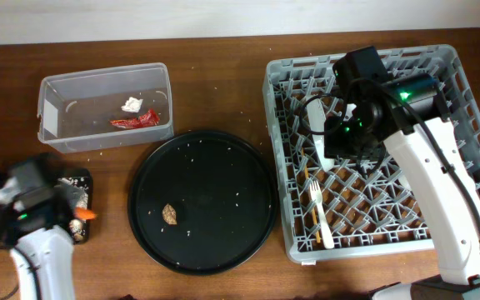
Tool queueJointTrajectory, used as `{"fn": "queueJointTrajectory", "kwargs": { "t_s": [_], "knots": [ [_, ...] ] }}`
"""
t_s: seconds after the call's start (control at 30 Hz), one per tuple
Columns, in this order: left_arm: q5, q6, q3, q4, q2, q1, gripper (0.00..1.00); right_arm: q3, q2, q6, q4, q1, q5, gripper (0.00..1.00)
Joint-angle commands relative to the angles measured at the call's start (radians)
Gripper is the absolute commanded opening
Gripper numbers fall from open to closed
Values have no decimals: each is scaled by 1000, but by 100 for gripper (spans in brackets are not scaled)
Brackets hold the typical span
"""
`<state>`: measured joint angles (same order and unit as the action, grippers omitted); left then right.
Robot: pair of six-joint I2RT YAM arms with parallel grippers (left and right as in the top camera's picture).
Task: Sort waste into correct bins and load items into the dishwasher rack
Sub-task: 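Lift the carrot and carry it to the black rectangular tray, then lower the carrot onto the black tray and open the left gripper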
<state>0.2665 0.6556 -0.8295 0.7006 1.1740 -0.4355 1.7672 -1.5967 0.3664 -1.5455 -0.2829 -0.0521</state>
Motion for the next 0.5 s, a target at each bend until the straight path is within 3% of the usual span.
{"fn": "queueJointTrajectory", "kwargs": {
  "t_s": [0.0,0.2,0.47],
  "knots": [
    [7,-28,-15,-98,9,-168,1,10,14,5,-5,3,-9,54],
    [19,-28,-15,-200,186,-271,1,10,14,5,-11,3,-9,54],
    [-32,-28,-15,-127,326,-270,1,10,14,5,-10,3,-10,54]
  ]
}}
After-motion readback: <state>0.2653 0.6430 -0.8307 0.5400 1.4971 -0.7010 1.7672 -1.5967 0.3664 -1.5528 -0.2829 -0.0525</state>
